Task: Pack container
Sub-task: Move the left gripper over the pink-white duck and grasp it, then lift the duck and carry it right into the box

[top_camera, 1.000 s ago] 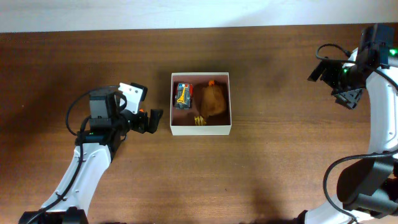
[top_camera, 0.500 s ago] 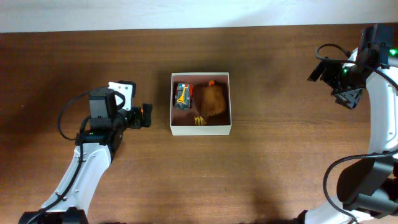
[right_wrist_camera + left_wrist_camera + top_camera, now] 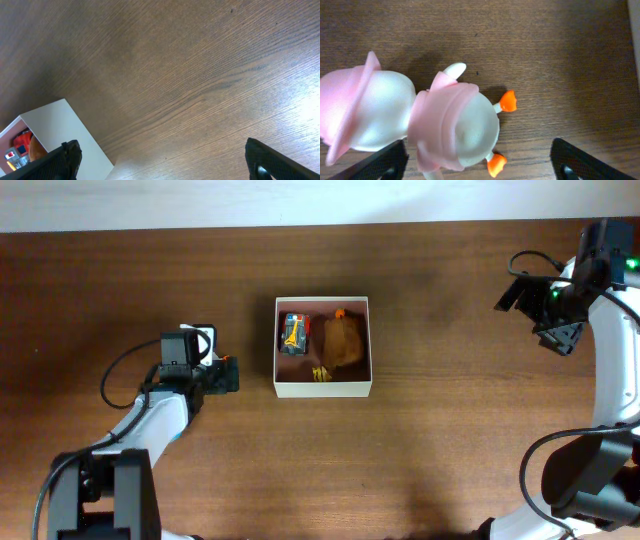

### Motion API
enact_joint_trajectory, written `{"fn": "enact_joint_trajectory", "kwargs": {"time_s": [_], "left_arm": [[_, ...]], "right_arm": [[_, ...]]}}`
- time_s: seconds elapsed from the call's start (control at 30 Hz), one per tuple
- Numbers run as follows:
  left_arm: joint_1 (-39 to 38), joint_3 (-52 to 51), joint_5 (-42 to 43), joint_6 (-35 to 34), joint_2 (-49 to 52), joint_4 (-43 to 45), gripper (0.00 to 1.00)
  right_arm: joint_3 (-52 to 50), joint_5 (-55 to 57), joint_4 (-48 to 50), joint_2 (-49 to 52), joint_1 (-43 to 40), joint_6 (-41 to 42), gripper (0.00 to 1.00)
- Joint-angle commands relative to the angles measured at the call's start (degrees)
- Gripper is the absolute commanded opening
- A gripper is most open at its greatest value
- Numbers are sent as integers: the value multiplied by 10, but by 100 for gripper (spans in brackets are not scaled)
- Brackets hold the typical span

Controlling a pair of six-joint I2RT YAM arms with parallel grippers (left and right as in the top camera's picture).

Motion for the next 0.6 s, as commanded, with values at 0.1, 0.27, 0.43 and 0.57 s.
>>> {"fn": "enact_joint_trajectory", "kwargs": {"time_s": [0.1,0.27,0.43,0.57], "left_arm": [[0,9,-7,-3,10,16,54],[0,9,-7,-3,10,23,7],[0,9,3,-14,8,25,2],[0,15,37,-14,-12,24,2]], "right_arm": [[2,5,0,1,2,3,99],[2,5,0,2,2,3,99],[2,5,0,1,2,3,99],[2,5,0,1,2,3,99]]}}
